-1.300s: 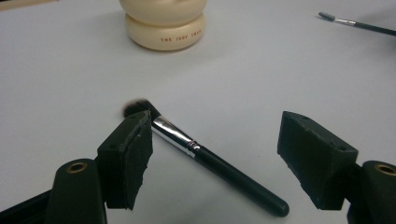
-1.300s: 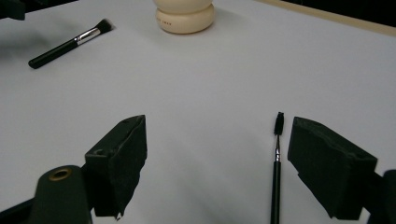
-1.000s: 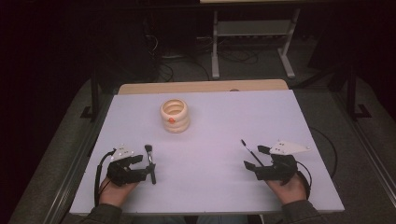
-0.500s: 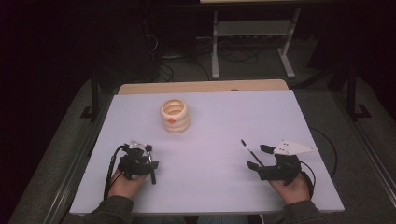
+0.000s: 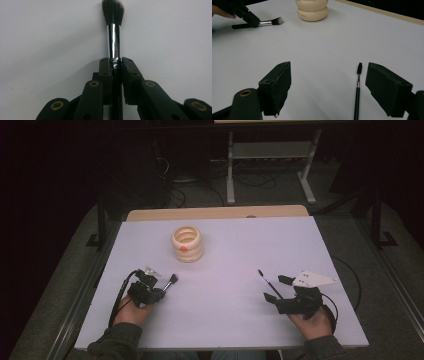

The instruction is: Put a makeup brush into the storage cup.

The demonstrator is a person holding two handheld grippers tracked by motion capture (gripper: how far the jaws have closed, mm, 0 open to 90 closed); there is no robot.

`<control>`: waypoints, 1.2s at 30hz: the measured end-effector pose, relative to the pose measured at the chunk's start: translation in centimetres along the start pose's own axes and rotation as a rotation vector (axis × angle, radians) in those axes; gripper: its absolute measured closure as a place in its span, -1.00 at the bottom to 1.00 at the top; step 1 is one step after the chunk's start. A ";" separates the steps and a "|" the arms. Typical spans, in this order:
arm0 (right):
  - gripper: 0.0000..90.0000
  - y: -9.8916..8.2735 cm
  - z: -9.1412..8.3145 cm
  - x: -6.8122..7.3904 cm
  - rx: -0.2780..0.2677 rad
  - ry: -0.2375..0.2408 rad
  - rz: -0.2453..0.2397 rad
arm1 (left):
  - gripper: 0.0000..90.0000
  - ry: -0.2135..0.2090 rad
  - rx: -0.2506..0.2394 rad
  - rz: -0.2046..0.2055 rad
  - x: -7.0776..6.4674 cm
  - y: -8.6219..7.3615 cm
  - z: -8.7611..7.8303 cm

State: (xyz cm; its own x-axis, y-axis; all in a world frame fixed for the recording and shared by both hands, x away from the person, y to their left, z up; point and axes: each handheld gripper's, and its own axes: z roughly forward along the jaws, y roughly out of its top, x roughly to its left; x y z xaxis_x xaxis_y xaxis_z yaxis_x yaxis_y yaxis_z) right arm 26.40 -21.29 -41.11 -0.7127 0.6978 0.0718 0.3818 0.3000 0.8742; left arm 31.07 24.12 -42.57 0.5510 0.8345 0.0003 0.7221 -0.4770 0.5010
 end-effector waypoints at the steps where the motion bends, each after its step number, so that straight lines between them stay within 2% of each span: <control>1: -0.56 0.0 0.0 0.0 0.000 0.002 0.001 | 0.76 0.000 0.000 0.000 0.0 0.0 0.0; 3: -0.57 0.0 0.1 -0.1 0.001 0.003 -0.001 | 0.77 -0.004 0.009 0.041 0.3 0.1 -0.1; 5: -0.56 0.0 0.1 0.0 0.004 0.004 0.002 | 0.77 -0.014 0.010 0.048 0.4 0.1 -0.1; 6: -0.56 0.0 0.1 -0.1 0.005 0.004 0.001 | 0.77 -0.028 0.015 0.065 0.7 0.1 -0.1; 7: -0.56 0.0 0.1 -0.1 0.005 0.004 0.001 | 0.77 -0.028 0.015 0.065 0.7 0.1 -0.1; 8: -0.56 -0.1 0.2 -0.1 0.005 0.005 0.003 | 0.77 -0.019 0.014 0.088 0.7 0.1 -0.1; 9: -0.56 -0.1 0.2 -0.1 0.005 0.005 0.004 | 0.77 -0.019 0.014 0.088 0.7 0.1 -0.1; 10: -0.56 -0.1 0.1 -0.1 0.005 0.002 0.004 | 0.77 -0.014 0.013 0.105 0.6 0.1 -0.1; 16: -0.56 -0.1 0.0 -0.1 0.003 0.001 0.007 | 0.77 -0.013 0.005 0.126 0.6 0.0 -0.3; 18: -0.56 -0.1 0.1 -0.1 0.006 0.001 0.007 | 0.77 -0.035 -0.011 0.145 0.6 0.0 -0.5; 22: -0.56 -0.2 0.1 -0.1 0.010 0.003 0.010 | 0.77 -0.043 -0.017 0.170 0.7 -0.1 -0.6; 30: -0.56 -0.3 0.4 -0.2 0.015 0.012 0.012 | 0.77 -0.060 -0.027 0.159 0.9 0.0 -0.6; 36: -0.56 -0.2 0.6 0.0 0.021 0.023 0.009 | 0.77 -0.065 -0.039 0.178 1.2 0.3 -1.1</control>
State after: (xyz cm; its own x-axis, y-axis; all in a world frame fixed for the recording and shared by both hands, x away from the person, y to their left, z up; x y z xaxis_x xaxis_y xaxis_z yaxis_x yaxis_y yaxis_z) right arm 26.67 -20.99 -41.60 -0.7220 0.6859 0.0911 0.4006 0.3070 0.8633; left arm 31.50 25.24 -41.49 0.6951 0.7180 0.0367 0.5949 -0.6031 0.5314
